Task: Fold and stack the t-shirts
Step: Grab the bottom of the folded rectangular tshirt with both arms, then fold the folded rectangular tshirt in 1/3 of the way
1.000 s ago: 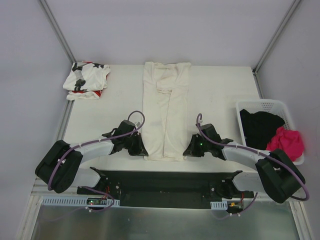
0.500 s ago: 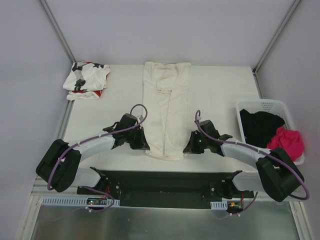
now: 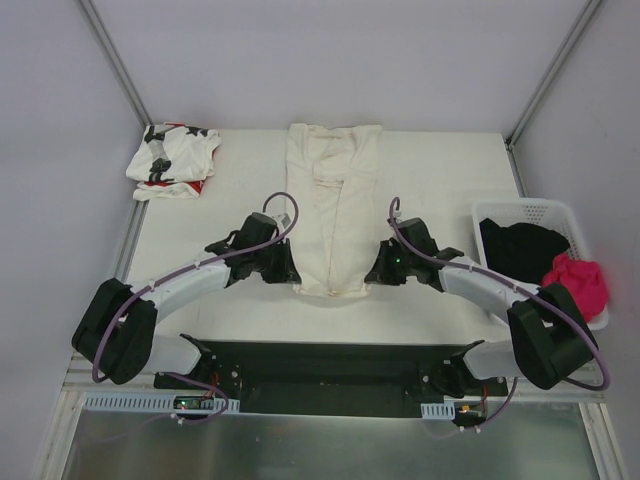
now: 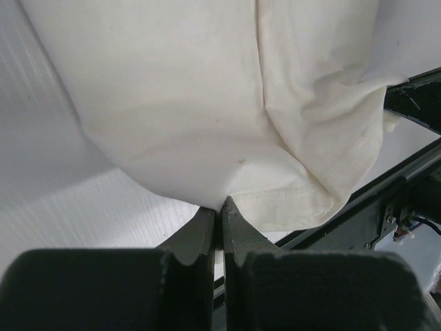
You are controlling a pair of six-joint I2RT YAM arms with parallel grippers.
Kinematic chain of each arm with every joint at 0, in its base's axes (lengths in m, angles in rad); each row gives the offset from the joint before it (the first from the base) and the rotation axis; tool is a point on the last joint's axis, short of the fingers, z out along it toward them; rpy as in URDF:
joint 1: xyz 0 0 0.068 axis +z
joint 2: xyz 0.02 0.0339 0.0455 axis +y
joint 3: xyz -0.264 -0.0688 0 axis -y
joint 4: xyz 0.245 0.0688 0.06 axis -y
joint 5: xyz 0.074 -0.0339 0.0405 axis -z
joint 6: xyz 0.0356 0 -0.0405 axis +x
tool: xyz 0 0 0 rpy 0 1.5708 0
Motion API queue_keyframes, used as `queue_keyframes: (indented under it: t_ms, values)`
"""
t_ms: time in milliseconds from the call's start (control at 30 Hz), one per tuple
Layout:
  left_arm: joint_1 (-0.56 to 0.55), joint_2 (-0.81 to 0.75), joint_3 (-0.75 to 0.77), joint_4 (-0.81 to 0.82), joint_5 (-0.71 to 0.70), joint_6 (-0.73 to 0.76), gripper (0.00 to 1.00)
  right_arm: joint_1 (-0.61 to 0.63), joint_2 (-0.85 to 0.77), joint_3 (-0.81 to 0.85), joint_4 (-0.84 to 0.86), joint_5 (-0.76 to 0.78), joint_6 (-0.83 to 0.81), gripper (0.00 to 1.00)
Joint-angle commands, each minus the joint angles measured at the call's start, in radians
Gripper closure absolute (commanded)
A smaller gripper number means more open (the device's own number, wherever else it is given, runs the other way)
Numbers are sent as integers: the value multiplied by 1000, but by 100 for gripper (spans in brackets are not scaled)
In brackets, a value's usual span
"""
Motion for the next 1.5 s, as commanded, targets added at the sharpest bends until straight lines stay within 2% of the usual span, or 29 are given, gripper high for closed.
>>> queue_keyframes:
  t_ms: [0, 433, 633, 1133, 1467]
  values:
    - [17, -19, 77, -16, -69, 52, 100, -29, 12, 64, -16, 16, -50, 99]
    - [128, 73, 290, -8, -111, 78, 100, -124, 115, 245, -19, 1, -114, 99]
    - [159, 182, 407, 1, -96, 87, 100, -167, 199, 355, -19, -21, -119, 99]
    - [217, 386, 571, 59, -89, 93, 100, -243, 385, 614, -25, -21, -104, 99]
    - [241, 487, 675, 67, -85, 98, 100, -255, 489, 713, -25, -27, -99, 99]
